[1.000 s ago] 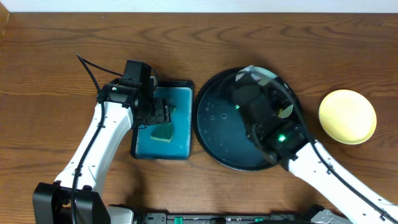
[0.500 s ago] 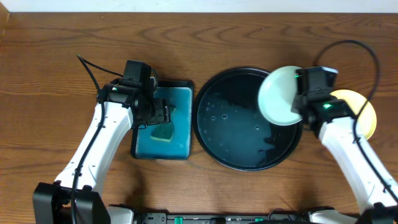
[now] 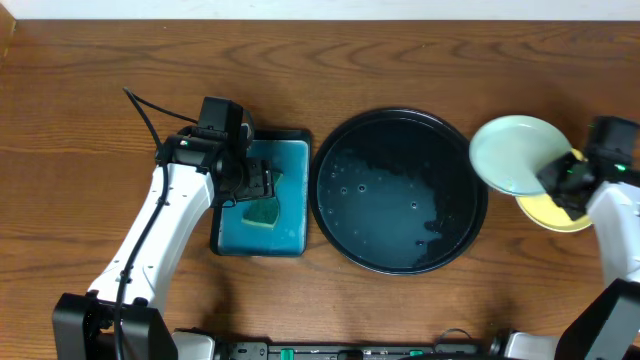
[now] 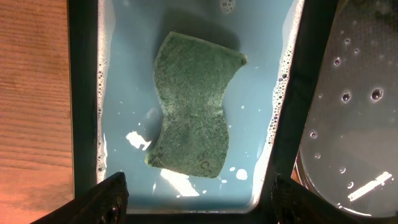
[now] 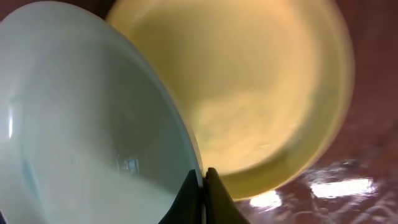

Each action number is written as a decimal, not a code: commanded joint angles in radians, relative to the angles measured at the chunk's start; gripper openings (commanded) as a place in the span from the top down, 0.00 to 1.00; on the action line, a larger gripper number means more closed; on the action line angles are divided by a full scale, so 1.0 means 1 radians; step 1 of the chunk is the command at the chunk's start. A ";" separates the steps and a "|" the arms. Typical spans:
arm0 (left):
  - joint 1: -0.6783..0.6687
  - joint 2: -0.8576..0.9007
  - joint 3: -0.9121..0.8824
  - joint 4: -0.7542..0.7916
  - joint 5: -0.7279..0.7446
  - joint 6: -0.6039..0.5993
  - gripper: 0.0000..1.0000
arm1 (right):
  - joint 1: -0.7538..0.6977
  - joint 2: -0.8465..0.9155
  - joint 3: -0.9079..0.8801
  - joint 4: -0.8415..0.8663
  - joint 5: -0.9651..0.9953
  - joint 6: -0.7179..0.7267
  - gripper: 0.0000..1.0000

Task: Clean dirty plates on tray and stack at the side
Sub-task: 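Lower the white plate onto the yellow plate stack and release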

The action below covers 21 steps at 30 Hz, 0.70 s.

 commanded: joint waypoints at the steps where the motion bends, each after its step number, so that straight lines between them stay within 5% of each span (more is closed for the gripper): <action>1: 0.002 0.001 -0.012 -0.003 -0.006 0.006 0.25 | -0.098 0.007 0.012 -0.007 -0.031 0.036 0.99; 9: 0.002 0.001 -0.012 -0.003 -0.006 0.006 0.25 | -0.260 0.007 -0.002 -0.027 0.003 0.026 0.99; 21: 0.002 0.001 -0.012 -0.003 -0.006 0.006 0.25 | -0.278 0.007 -0.056 0.008 0.026 0.016 0.95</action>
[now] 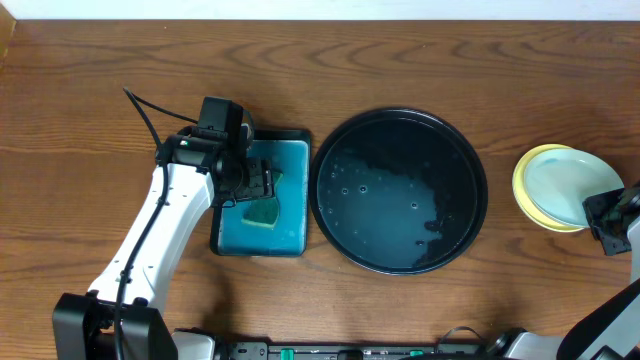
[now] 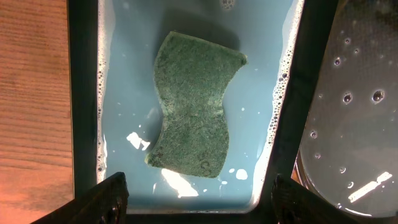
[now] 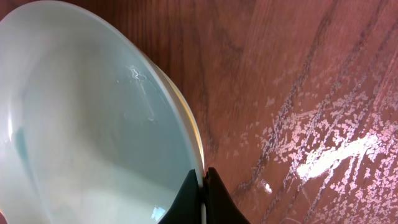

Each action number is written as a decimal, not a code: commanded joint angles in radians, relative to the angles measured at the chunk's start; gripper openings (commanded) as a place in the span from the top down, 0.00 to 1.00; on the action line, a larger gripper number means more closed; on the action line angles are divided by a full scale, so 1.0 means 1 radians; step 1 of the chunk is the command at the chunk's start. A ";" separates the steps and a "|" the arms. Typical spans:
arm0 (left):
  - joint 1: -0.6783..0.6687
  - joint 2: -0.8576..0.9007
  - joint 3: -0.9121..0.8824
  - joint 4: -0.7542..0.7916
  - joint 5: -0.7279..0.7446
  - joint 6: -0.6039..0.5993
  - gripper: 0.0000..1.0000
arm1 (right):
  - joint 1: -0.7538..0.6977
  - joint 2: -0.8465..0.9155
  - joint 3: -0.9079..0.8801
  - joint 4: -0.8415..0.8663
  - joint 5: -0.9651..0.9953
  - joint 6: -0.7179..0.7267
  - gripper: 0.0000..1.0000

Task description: Clean dirty plates on tray and stack at the side

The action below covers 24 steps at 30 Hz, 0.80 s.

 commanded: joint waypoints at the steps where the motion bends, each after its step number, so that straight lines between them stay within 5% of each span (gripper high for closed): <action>1: 0.002 0.001 -0.011 -0.003 -0.006 0.006 0.25 | -0.004 0.002 -0.008 0.019 -0.002 -0.002 0.86; 5: 0.002 0.001 -0.011 -0.003 -0.006 0.006 0.25 | -0.004 0.002 -0.008 0.055 -0.080 -0.051 0.66; 10: 0.002 0.001 -0.011 -0.003 -0.006 0.006 0.25 | -0.002 0.002 -0.008 0.079 -0.160 -0.089 0.61; 17: 0.002 0.001 -0.011 0.004 -0.006 0.007 0.25 | 0.043 0.002 -0.008 0.148 -0.382 -0.273 0.40; 24: -0.005 0.001 -0.011 0.143 -0.010 0.064 0.25 | 0.223 0.002 -0.007 0.251 -0.618 -0.459 0.30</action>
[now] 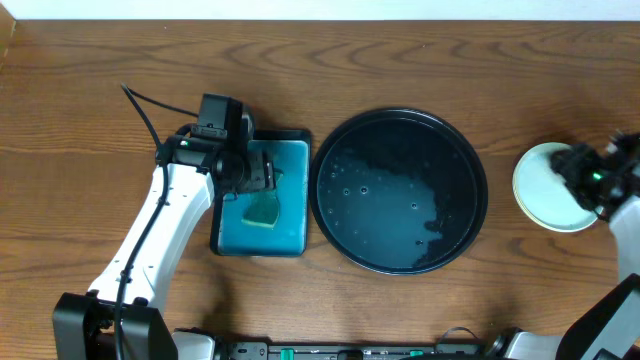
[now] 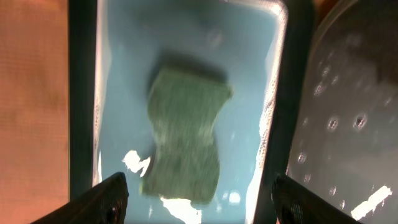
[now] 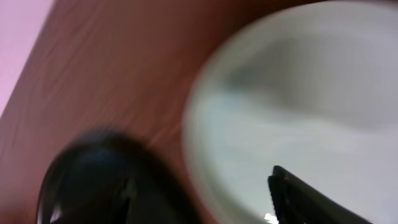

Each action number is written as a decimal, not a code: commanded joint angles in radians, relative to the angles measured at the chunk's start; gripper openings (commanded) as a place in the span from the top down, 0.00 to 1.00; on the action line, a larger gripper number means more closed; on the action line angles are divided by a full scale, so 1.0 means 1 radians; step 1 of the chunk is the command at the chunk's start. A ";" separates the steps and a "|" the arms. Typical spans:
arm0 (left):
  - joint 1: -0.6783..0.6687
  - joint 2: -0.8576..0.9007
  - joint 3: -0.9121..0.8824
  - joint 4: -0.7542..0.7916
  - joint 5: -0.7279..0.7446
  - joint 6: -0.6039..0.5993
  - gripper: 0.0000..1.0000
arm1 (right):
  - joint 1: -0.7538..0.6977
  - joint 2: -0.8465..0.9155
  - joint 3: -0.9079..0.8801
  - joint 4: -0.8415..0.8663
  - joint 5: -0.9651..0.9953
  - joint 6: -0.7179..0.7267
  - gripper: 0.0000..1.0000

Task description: Clean dirty plates on tray and stack at the side

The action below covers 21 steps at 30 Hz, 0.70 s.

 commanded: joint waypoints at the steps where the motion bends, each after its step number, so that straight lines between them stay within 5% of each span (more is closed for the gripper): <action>1: -0.009 0.001 -0.010 0.064 -0.010 0.079 0.25 | 0.128 0.002 -0.004 -0.001 -0.123 -0.163 0.29; 6: -0.024 0.001 -0.010 0.045 -0.098 0.109 0.25 | 0.322 0.002 -0.004 -0.060 0.039 -0.267 0.23; 10: -0.018 0.001 -0.010 -0.080 -0.150 0.076 0.25 | 0.429 0.001 0.002 -0.133 0.138 -0.291 0.01; 21: -0.007 -0.048 -0.012 -0.354 -0.143 -0.023 0.25 | 0.575 -0.146 0.005 -0.411 0.252 -0.252 0.01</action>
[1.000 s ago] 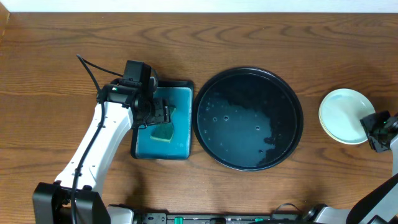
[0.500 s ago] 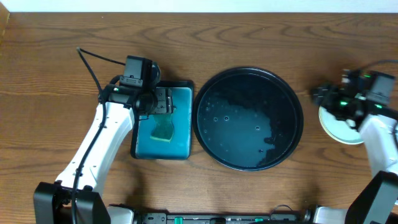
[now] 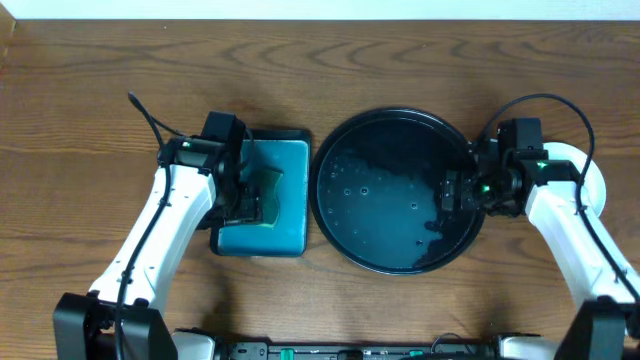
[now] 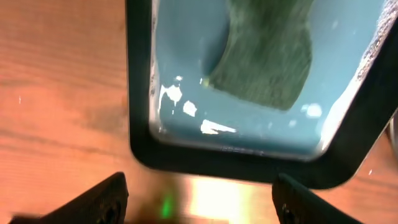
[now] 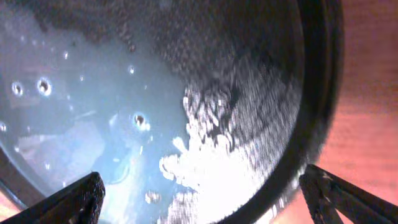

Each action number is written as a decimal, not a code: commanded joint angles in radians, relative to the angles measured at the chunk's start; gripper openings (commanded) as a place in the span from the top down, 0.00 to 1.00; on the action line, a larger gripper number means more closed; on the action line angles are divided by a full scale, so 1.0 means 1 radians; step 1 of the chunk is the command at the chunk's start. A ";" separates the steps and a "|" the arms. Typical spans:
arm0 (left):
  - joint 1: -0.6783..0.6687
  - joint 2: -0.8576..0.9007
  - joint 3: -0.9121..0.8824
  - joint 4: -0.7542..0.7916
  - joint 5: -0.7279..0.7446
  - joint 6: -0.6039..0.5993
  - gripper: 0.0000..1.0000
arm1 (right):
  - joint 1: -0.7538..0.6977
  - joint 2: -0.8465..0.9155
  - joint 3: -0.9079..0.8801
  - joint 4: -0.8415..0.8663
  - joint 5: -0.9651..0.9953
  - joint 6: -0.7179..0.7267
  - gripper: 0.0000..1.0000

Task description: Clean dirty plates on tray and stack at the side

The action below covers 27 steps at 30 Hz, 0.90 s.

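Note:
The round black tray [image 3: 345, 150] holds soapy water and no plates; the right wrist view shows its wet floor [image 5: 155, 93]. My right gripper [image 3: 458, 190] [image 5: 205, 208] hangs open and empty over the tray's right side. A pale plate [image 3: 593, 178] lies on the table at the far right, partly hidden by my right arm. The green sponge [image 3: 268, 185] [image 4: 267, 56] lies in the blue wash basin [image 3: 290, 240]. My left gripper [image 3: 243, 205] [image 4: 199, 208] stands open and empty over the basin's near left edge.
The black-rimmed basin [image 4: 249, 165] sits just left of the tray, almost touching it. Bare wooden table [image 3: 400, 60] runs along the back. A black cable [image 3: 145, 115] trails off my left arm.
My right gripper was open above the stacked plates at the far right and now hangs over the tray's right side. My left gripper has shifted toward the basin's near left edge.
My right gripper first held a pale green plate tilted above a yellow plate at the right. Then the plate lay on the yellow one, still gripped. Then the gripper was open above the stack. Now it is over the tray. The sponge stayed in the basin.

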 commanded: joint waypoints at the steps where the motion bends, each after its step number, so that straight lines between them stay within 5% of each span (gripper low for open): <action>1: 0.004 -0.063 -0.008 -0.017 -0.011 -0.030 0.25 | 0.028 -0.124 0.003 -0.051 0.063 0.007 0.01; 18: 0.002 -0.912 -0.352 0.275 0.045 -0.003 0.25 | 0.034 -0.937 -0.283 -0.018 0.113 0.004 0.01; 27: 0.002 -0.977 -0.352 0.257 0.045 -0.003 0.25 | 0.034 -0.978 -0.283 -0.103 0.113 0.004 0.01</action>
